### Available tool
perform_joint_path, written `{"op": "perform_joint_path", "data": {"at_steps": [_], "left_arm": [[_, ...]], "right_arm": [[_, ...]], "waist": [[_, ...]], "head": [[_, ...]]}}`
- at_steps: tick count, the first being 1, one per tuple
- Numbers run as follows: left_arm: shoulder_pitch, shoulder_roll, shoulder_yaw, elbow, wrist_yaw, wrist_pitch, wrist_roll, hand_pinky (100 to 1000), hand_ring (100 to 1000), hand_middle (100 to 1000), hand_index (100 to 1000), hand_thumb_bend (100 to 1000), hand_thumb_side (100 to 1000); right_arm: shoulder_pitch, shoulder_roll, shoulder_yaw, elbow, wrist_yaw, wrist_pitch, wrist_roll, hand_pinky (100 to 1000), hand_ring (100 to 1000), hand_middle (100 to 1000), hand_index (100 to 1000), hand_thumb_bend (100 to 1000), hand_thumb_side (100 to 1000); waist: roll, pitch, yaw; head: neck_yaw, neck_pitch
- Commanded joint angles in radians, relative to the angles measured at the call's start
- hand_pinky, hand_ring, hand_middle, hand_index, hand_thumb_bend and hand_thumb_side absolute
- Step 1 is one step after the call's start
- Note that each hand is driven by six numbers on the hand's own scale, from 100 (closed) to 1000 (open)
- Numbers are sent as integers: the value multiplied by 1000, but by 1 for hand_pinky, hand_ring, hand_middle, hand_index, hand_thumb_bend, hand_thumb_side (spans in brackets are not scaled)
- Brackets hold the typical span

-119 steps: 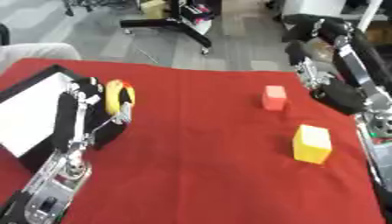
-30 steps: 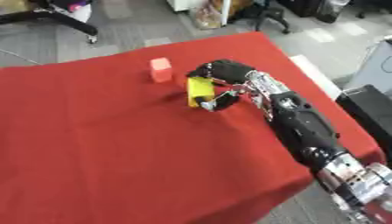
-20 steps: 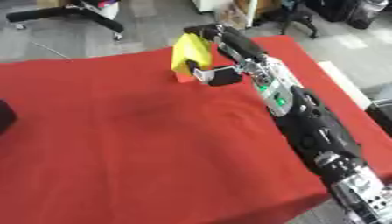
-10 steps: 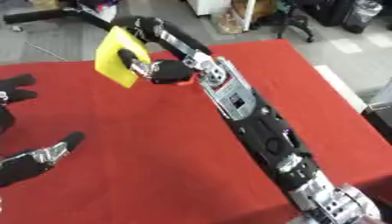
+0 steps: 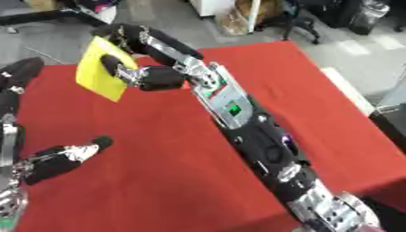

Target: Pick up the objects with one hand, pass them to the other hand, and then place them into the box on the other side of the table.

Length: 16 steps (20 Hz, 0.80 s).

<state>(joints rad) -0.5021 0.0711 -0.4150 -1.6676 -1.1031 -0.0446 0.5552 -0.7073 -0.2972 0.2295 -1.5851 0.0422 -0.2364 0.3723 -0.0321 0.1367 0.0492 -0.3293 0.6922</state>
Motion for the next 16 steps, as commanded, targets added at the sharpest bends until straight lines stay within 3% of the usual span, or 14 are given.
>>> {"op": "perform_joint_path", "data": {"at_steps": [1, 8, 9, 16], "left_arm": [[-22, -13, -8, 3, -24, 8, 33, 783, 730, 772, 898, 853, 220], [-63, -54, -21, 74, -62, 7, 80, 778, 722, 762, 888, 834, 224], [-66, -58, -23, 77, -62, 6, 83, 759, 686, 714, 843, 772, 238], [-86, -95, -41, 129, -60, -20, 89, 728, 613, 621, 767, 693, 250]], "right_arm": [[-11, -2, 2, -30, -17, 6, 8, 686, 416, 202, 798, 100, 607], [-3, 19, 16, -59, -75, 49, 26, 684, 414, 200, 796, 100, 608], [-1, 21, 18, -60, -78, 53, 27, 679, 409, 196, 792, 100, 616], [9, 38, 33, -71, -88, 93, 30, 678, 407, 196, 792, 100, 624]], "waist": [[-2, -20, -2], [-9, -17, -5], [-10, -17, -6], [-13, -13, -10]], "head": [[4, -11], [13, -10], [17, -10], [41, -15]]}}
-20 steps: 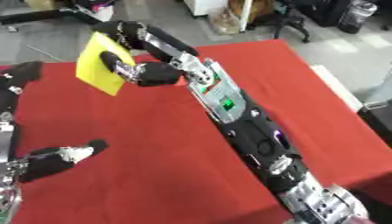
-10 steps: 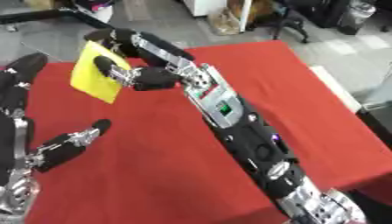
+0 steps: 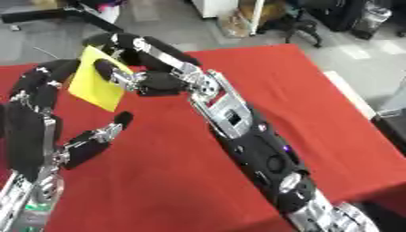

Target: Pick up the objects with one hand, pass them to the other hand, and then place them into the box on the other side of the table.

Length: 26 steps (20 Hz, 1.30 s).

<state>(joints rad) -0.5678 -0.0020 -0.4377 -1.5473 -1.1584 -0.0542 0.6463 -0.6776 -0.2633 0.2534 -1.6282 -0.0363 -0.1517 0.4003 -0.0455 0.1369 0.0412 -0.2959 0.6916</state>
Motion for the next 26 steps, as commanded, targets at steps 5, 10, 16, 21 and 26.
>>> {"op": "perform_joint_path", "data": {"at_steps": [5, 10, 16, 21, 26], "left_arm": [[-20, -27, -22, 18, 1, -14, 13, 703, 573, 573, 720, 577, 260], [-24, -31, -17, 19, 14, -5, 51, 659, 516, 514, 658, 233, 268], [-24, -26, -6, 14, 32, -1, 111, 638, 488, 486, 619, 100, 383], [-14, -1, -4, -7, 22, -20, 102, 656, 510, 509, 645, 100, 374], [11, 54, 3, -34, -15, -36, 42, 689, 537, 538, 676, 100, 336]], "right_arm": [[-14, 7, 13, -20, -17, 18, 9, 677, 406, 197, 791, 100, 640], [-10, 11, 16, -17, -38, 28, 26, 679, 411, 217, 791, 100, 680], [-5, 10, 11, -15, -62, 27, 39, 696, 442, 355, 825, 100, 880], [-3, 5, -2, -12, -63, 30, 41, 711, 482, 466, 857, 100, 1000], [-11, -18, -30, -22, -52, 8, 50, 777, 618, 698, 901, 100, 1000]], "waist": [[2, -12, -4], [2, -12, -5], [2, -12, -8], [5, -11, -11], [11, -11, -17]], "head": [[6, -17], [2, -18], [9, -18], [60, -25], [184, -73]]}}
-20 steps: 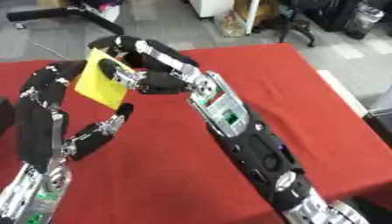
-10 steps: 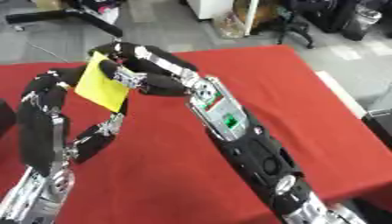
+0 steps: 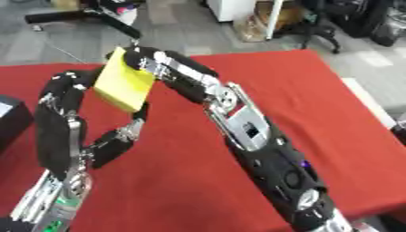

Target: Pick up the objects with one hand, pass them to the other hand, and then place them into the box on the other side of the table.

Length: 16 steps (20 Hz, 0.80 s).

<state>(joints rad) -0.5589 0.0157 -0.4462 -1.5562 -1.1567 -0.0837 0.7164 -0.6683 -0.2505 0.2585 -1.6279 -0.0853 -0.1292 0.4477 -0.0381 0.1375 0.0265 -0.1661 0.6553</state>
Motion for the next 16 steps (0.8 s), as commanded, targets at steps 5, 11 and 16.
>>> {"op": "perform_joint_path", "data": {"at_steps": [5, 11, 16], "left_arm": [[25, 99, 50, -45, -31, 19, -109, 698, 542, 542, 682, 100, 330], [53, 179, 97, -84, -39, 70, -178, 713, 551, 550, 690, 100, 301], [75, 249, 121, -116, -49, 94, -231, 723, 560, 557, 697, 101, 266]], "right_arm": [[-26, -69, -80, -49, 16, -50, -8, 797, 651, 766, 914, 100, 1000], [-18, -91, -120, -70, 41, -58, -44, 794, 645, 760, 916, 100, 1000], [0, -95, -145, -80, 56, -59, -69, 793, 642, 750, 916, 100, 975]], "waist": [[16, -15, -3], [34, -21, -1], [43, -26, -4]], "head": [[160, -106], [256, -142], [278, -142]]}}
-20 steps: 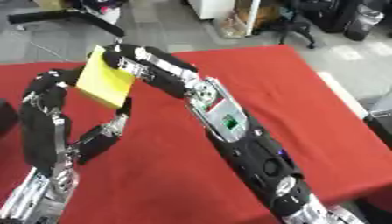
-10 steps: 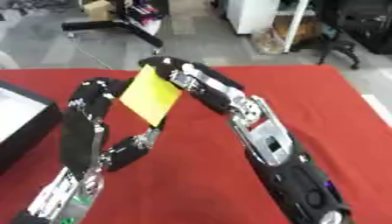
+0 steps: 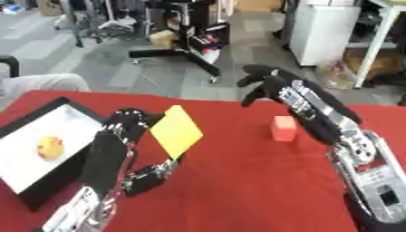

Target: Pick up the objects with one hand, pass them to the other hand, and then place them into the box on the other side of the table.

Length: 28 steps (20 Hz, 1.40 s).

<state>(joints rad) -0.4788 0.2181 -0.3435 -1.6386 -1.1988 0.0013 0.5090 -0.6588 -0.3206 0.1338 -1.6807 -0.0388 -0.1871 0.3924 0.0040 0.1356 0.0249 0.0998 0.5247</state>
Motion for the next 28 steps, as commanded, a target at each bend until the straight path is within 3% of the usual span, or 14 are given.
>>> {"op": "perform_joint_path", "data": {"at_steps": [1, 4, 5, 9, 11, 15, 18, 22, 23, 24, 25, 26, 27, 28], "left_arm": [[-1, 65, 21, -41, -9, 12, -34, 725, 562, 559, 699, 114, 259], [5, 111, 35, -67, -15, 20, -67, 728, 565, 561, 701, 138, 249], [7, 118, 39, -74, -14, 23, -76, 743, 587, 579, 722, 224, 248], [0, 198, 96, -7, -59, 70, -130, 765, 619, 606, 747, 372, 243], [1, 248, 128, 43, -89, 101, -161, 776, 632, 617, 757, 405, 272], [9, 345, 187, 139, -149, 161, -221, 792, 659, 638, 774, 442, 326], [3, 415, 203, 209, -167, 202, -264, 796, 666, 645, 779, 439, 348], [-32, 477, 199, 300, -133, 209, -320, 796, 666, 645, 779, 439, 348], [-33, 481, 205, 323, -127, 210, -334, 814, 704, 682, 816, 485, 477], [-24, 484, 216, 346, -119, 217, -348, 816, 709, 690, 823, 507, 500], [-16, 485, 222, 370, -110, 228, -363, 839, 756, 752, 893, 741, 700], [-12, 485, 223, 393, -99, 241, -377, 839, 756, 752, 893, 741, 700], [-9, 485, 219, 416, -87, 254, -391, 867, 798, 810, 962, 974, 822], [-12, 484, 215, 439, -73, 268, -406, 873, 808, 828, 971, 1000, 850]], "right_arm": [[-5, -26, -25, -30, 12, -2, -19, 793, 642, 749, 916, 100, 973], [8, -28, -38, -39, 23, -6, -29, 794, 640, 746, 917, 100, 967], [11, -29, -40, -39, 26, -6, -32, 792, 626, 725, 913, 100, 962], [58, -48, -52, -33, 35, -1, -43, 791, 621, 706, 911, 100, 971], [72, -51, -51, -33, 40, 1, -44, 790, 617, 697, 909, 100, 976], [90, -51, -48, -28, 44, 3, -42, 789, 610, 687, 907, 100, 988], [99, -44, -45, -22, 44, 4, -38, 788, 607, 684, 906, 100, 995], [99, -38, -42, -19, 42, 3, -34, 788, 607, 684, 906, 100, 995], [103, -37, -42, -16, 41, 4, -33, 788, 601, 675, 905, 100, 1000], [108, -37, -40, -12, 41, 5, -30, 788, 600, 674, 905, 100, 1000], [110, -35, -38, -10, 40, 5, -28, 788, 599, 672, 904, 100, 1000], [112, -34, -37, -8, 39, 4, -25, 788, 599, 672, 904, 100, 1000], [113, -33, -37, -6, 38, 4, -23, 787, 598, 669, 904, 100, 1000], [114, -32, -36, -5, 37, 5, -22, 787, 598, 668, 904, 100, 1000]], "waist": [[2, -26, -3], [5, -27, -6], [6, -28, -6], [28, -35, -1], [34, -38, 0], [36, -42, -6], [33, -45, -13], [29, -46, -21], [28, -45, -19], [27, -45, -20], [26, -45, -22], [26, -44, -24], [26, -44, -26], [27, -44, -27]], "head": [[15, -10], [22, -4], [24, -2], [25, 17], [21, 26], [19, 55], [16, 90], [20, 101], [3, 128], [-7, 149], [-12, 162], [-15, 170], [-21, 177], [-26, 182]]}}
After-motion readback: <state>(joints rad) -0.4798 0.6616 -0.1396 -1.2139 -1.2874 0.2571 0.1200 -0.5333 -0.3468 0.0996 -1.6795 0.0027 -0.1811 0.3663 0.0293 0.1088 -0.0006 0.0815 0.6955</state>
